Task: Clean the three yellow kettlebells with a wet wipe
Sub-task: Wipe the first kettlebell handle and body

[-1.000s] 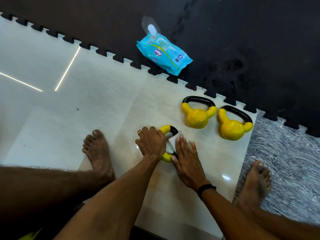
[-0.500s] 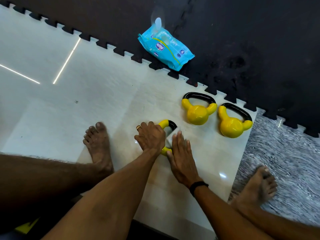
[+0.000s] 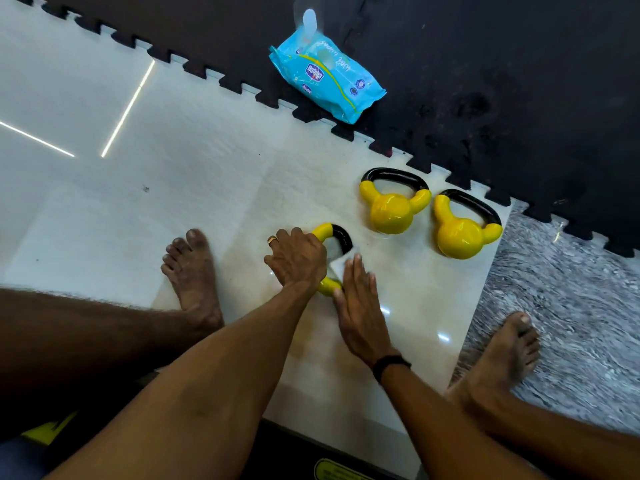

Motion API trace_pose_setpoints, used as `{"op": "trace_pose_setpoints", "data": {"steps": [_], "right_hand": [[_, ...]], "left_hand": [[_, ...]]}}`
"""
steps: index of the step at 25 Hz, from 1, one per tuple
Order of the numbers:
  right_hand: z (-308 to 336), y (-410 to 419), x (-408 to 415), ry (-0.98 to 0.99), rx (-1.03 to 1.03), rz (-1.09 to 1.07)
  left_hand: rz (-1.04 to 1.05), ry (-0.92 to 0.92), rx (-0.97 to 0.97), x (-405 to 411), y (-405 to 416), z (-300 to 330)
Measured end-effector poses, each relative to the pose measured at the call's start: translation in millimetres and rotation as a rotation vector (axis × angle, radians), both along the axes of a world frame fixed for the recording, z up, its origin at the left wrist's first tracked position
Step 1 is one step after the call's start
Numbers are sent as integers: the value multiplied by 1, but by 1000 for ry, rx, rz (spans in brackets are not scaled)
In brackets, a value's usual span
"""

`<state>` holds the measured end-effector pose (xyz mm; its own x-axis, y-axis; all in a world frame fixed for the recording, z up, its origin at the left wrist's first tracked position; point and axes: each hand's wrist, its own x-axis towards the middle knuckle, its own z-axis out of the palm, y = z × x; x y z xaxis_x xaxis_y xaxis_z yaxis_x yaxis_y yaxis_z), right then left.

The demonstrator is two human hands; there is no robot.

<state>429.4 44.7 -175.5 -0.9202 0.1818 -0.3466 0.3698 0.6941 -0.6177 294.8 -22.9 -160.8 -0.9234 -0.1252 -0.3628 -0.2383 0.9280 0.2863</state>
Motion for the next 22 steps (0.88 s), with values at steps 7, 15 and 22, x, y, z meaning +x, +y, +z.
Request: {"op": "trace_pose_setpoints", "data": {"steps": [7,15,22], "right_hand": [[10,-32,26,14,-72,-123],[1,-15,-2,29,-60,-143],[-6,-26,-5,4,-207,-320]], "left_hand": [[-51,4,-14,0,-3,-3],[39,-36,4,-3,0,-3],[93,-32,-16,0,2,-1]]}}
